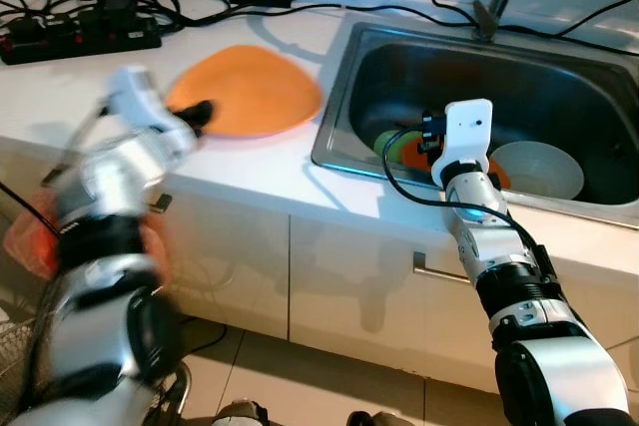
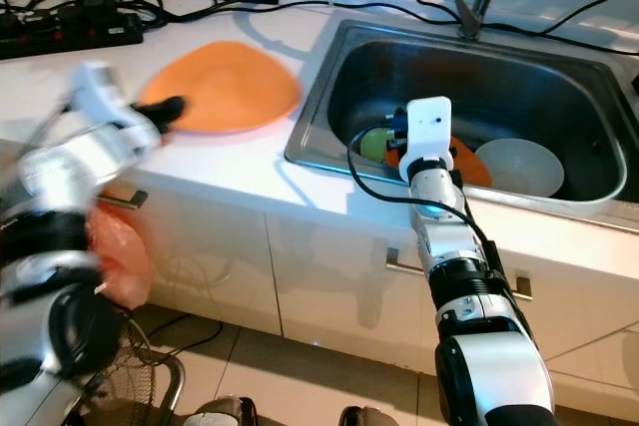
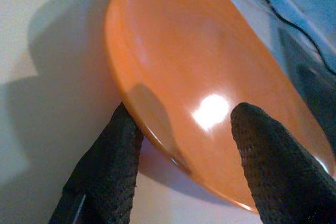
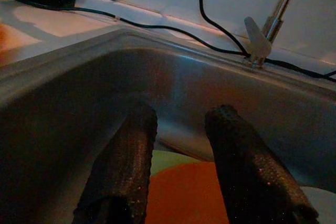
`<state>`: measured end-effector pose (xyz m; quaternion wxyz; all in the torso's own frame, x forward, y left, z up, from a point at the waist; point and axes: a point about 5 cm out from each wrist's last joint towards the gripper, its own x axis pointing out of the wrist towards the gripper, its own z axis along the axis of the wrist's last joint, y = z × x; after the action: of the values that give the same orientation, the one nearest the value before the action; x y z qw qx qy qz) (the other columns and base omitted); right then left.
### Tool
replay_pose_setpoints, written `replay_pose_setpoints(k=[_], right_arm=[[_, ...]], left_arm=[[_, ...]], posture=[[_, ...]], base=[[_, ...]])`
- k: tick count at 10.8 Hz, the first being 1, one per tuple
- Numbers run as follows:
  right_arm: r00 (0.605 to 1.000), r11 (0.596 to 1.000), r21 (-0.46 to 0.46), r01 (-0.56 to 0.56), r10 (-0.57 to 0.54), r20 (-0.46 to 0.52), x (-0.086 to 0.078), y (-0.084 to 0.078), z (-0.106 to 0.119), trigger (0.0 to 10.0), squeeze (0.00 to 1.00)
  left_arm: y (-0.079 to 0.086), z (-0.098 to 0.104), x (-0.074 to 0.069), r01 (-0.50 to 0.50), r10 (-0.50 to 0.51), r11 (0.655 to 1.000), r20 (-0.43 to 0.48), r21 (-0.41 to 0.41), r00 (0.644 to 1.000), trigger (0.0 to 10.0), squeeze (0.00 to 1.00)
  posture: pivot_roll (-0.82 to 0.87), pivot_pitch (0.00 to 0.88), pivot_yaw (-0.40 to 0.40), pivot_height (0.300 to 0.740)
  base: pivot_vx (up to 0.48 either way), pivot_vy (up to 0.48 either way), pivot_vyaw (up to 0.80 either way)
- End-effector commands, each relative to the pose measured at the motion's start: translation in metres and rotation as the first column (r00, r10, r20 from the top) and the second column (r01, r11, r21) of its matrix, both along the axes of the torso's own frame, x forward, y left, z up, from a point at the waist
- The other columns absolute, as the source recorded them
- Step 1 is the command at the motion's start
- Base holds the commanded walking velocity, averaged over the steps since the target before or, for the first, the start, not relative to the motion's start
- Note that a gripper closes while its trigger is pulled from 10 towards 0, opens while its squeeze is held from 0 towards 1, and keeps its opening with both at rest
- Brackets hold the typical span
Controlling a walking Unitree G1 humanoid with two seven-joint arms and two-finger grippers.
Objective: Kitchen organization
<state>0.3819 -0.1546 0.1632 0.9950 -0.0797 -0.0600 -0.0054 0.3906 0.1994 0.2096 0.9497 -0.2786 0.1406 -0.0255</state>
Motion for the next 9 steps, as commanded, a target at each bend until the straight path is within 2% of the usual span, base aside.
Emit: replay_pose_setpoints(k=[1,3,4,5,9], right_arm=[[1.000,1.000,0.015,0.019,-0.019,-0.003,-0.002,-0.007,-0.001,10.0,0.00],[1.000,1.000,0.016,0.021,-0.021,-0.006,-0.003,-0.008,-0.001,10.0,0.00],[1.000,1.000,0.017,0.021,-0.021,-0.009,-0.003,-0.007,-0.002,10.0,0.00],[1.000,1.000,0.019,0.019,-0.019,-0.011,-0.003,-0.006,-0.003,10.0,0.00],[1.000,1.000,0.021,0.013,-0.012,-0.018,-0.004,-0.004,-0.004,10.0,0.00]], left_arm=[[-0.013,-0.021,0.002,0.033,-0.034,0.999,-0.085,-0.014,0.996,10.0,0.00],[-0.018,-0.027,0.005,0.013,-0.015,1.000,-0.103,-0.019,0.995,10.0,0.00],[-0.015,-0.031,0.007,-0.012,0.011,1.000,-0.116,-0.011,0.993,2.2,0.00],[-0.015,-0.033,0.008,-0.023,0.022,1.000,-0.121,-0.007,0.992,0.0,0.00],[-0.017,-0.038,0.010,-0.029,0.028,1.000,-0.123,-0.006,0.992,0.0,0.00]], posture=[[0.02,0.100,-0.016,0.740],[0.02,0.105,-0.014,0.740],[0.02,0.106,-0.015,0.740],[0.02,0.106,-0.015,0.740],[0.02,0.109,-0.013,0.740]], base=[[0.000,0.000,0.00],[0.000,0.000,0.00],[0.000,0.000,0.00],[0.000,0.000,0.00],[0.000,0.000,0.00]])
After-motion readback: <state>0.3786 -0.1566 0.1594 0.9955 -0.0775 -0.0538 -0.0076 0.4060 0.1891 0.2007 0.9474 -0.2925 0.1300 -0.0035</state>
